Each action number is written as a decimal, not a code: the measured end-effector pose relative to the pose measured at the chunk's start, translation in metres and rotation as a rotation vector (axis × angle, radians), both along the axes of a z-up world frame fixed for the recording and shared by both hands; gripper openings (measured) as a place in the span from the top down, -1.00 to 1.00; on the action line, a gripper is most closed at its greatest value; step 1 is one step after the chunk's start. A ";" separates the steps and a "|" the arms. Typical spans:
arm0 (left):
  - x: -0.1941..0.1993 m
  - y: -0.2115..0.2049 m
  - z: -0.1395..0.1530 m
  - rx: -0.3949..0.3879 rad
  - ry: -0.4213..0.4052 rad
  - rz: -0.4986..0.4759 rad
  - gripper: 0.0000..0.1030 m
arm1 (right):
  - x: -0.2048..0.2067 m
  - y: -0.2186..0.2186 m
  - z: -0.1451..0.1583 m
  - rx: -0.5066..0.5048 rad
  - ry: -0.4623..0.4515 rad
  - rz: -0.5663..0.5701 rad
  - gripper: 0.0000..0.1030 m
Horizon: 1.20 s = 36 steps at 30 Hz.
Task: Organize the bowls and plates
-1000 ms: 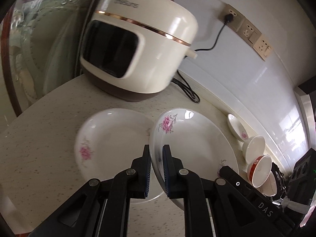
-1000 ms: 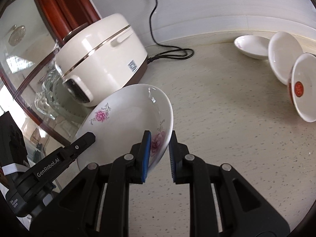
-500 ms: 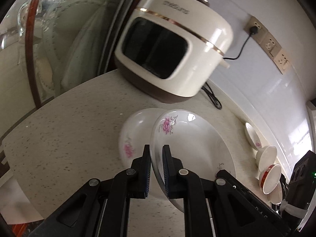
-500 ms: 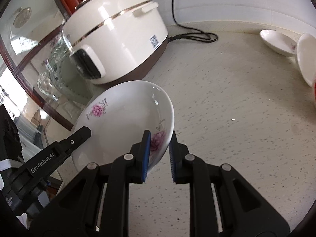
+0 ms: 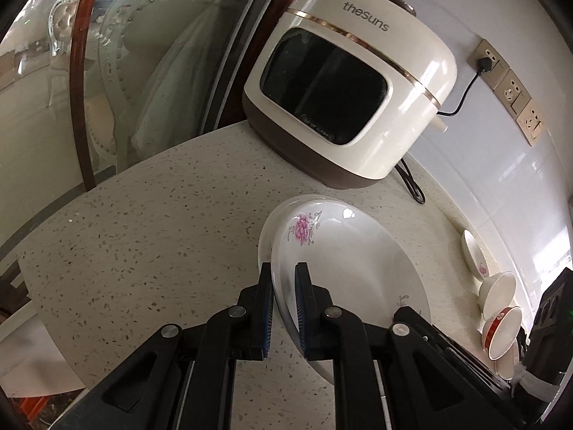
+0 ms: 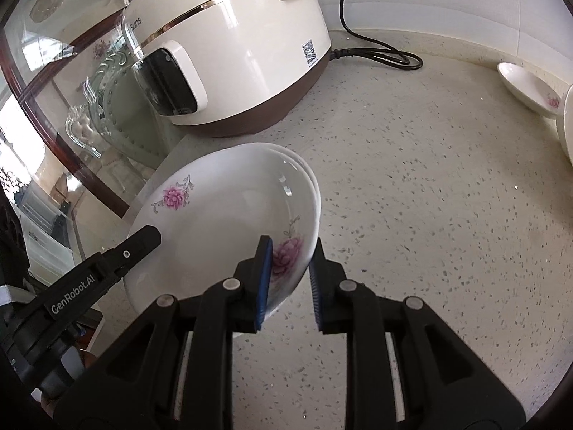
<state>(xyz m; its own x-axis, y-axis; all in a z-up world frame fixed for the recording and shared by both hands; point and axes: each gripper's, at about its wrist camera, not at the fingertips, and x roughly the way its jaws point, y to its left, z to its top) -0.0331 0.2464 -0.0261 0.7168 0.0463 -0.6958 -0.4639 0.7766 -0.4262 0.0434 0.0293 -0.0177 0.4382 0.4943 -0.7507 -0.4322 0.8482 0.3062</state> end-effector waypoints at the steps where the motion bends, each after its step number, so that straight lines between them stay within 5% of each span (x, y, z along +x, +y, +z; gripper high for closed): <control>1: 0.000 0.001 0.000 0.001 0.001 0.002 0.77 | 0.001 0.001 0.000 -0.003 -0.002 0.001 0.52; 16: 0.000 -0.002 0.001 0.094 0.011 0.054 0.75 | -0.002 0.018 -0.003 -0.076 -0.087 0.009 0.40; 36: 0.007 0.001 -0.006 0.174 0.034 0.077 0.76 | 0.004 0.021 -0.014 -0.051 -0.072 0.027 0.34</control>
